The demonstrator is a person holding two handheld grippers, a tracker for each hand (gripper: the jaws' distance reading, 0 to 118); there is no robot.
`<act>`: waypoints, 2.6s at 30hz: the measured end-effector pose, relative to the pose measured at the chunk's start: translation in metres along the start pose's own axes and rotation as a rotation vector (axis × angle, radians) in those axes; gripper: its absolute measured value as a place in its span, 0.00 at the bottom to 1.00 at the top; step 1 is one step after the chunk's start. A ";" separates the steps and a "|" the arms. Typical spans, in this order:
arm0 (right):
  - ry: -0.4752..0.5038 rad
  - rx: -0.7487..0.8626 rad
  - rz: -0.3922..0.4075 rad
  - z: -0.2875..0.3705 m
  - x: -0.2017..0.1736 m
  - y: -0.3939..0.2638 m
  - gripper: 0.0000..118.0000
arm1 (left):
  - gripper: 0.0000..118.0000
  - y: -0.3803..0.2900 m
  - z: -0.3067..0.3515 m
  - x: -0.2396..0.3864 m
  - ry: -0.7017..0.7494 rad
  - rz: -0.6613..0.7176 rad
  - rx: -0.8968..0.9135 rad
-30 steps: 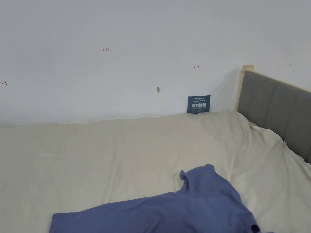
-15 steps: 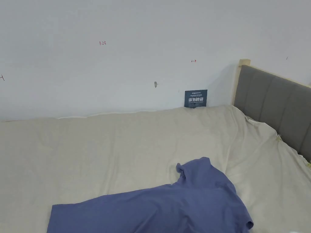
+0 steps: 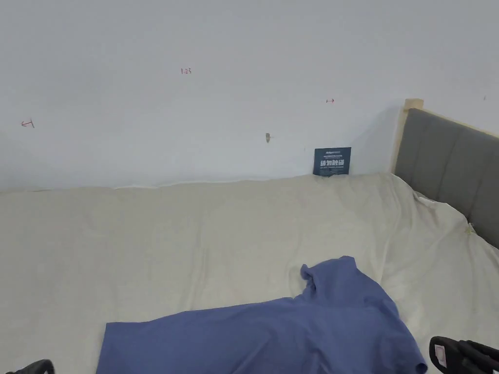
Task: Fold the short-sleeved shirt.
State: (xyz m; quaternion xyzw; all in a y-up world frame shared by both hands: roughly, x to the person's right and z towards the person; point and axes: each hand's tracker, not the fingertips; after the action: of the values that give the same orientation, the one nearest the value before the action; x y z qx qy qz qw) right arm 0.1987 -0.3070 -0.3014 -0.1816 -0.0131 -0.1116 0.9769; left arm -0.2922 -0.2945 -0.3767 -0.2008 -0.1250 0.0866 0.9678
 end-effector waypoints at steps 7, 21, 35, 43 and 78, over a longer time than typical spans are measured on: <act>0.102 0.024 0.067 -0.015 -0.030 0.013 0.00 | 0.00 0.069 -0.061 -0.014 -0.041 -0.080 -0.014; 0.142 -0.139 0.040 -0.099 -0.013 -0.010 0.00 | 0.95 0.045 -0.378 -0.084 0.109 0.094 -0.739; 0.167 -0.204 0.013 -0.128 0.003 -0.039 0.00 | 0.80 0.012 -0.411 -0.063 0.205 -0.193 -0.896; 0.176 -0.193 -0.038 -0.130 0.011 -0.035 0.00 | 0.05 0.012 -0.398 -0.037 0.160 -0.270 -0.885; -0.142 -0.903 0.019 -0.395 0.123 0.055 0.03 | 0.05 0.025 -0.363 -0.037 0.129 -0.286 -0.790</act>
State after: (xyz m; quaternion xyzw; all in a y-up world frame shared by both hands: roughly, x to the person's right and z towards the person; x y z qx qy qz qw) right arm 0.3247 -0.4248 -0.6817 -0.5965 -0.0285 -0.0844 0.7976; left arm -0.2300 -0.4131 -0.7171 -0.5419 -0.1146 -0.1160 0.8245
